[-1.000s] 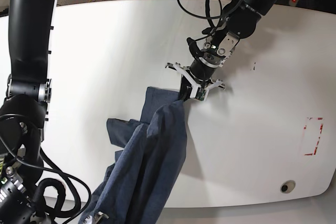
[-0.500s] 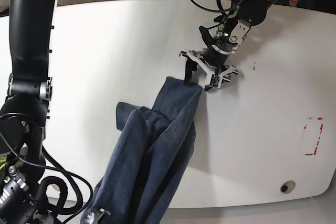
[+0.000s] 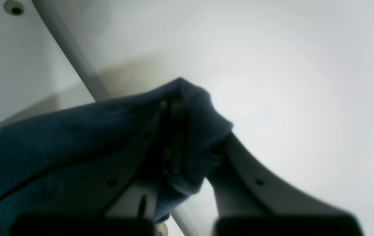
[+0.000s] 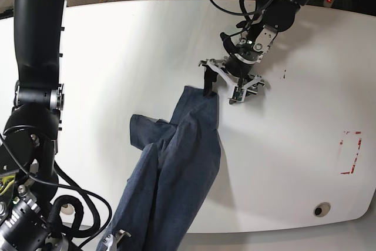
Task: Fold the T-shirt properly
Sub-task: 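Lift the grasped edge with the left gripper, shaking the shirt loose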
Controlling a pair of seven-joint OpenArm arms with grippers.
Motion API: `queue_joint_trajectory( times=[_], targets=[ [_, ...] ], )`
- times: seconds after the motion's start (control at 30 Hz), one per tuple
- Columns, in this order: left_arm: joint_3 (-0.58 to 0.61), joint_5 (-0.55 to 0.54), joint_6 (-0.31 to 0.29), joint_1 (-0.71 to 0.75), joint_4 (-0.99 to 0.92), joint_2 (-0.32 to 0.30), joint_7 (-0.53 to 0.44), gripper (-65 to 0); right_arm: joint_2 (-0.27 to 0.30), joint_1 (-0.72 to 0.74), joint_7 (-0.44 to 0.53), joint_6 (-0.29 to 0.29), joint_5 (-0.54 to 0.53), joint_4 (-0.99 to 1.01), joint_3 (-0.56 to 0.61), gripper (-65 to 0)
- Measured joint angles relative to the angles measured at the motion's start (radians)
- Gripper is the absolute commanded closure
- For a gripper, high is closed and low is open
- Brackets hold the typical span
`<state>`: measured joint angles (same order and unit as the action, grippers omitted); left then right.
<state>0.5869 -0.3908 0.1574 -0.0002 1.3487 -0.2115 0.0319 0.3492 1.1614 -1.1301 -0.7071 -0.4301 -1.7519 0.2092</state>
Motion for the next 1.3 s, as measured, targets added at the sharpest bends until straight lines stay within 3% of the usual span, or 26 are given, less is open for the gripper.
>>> queue_joint_trajectory(
  times=[0.23, 0.63, 0.83, 0.97, 1.13, 1.3],
  targets=[
    [0.003, 0.008, -0.001, -0.068, -0.096, 0.061, -0.02, -43.8, 0.0, 0.0, 0.001, -0.001, 0.003, 0.0, 0.0, 0.0],
    [0.117, 0.008, -0.001, -0.195, -0.241, 0.091, -0.046, -42.5, 0.0, 0.0, 0.0, 0.0, 0.003, 0.0, 0.0, 0.0],
    [0.125, 0.028, -0.001, -0.209, -0.238, 0.092, 0.014, -32.8, 0.0, 0.0, 0.001, 0.0, 0.002, 0.0, 0.0, 0.0],
    [0.121, 0.025, 0.0, -0.242, -0.239, 0.096, 0.124, -18.2, -0.001, 0.0, 0.001, 0.0, 0.003, 0.0, -0.001, 0.0],
    [0.115, 0.023, 0.0, -0.244, -0.242, 0.093, 0.125, -0.1, 0.0, 0.0, 0.001, 0.0, 0.003, 0.0, -0.001, 0.0],
    [0.076, 0.007, -0.006, -0.237, -0.23, 0.083, 0.133, -0.6, -0.002, 0.0, 0.001, 0.0, 0.003, 0.0, -0.001, 0.0]
  ],
)
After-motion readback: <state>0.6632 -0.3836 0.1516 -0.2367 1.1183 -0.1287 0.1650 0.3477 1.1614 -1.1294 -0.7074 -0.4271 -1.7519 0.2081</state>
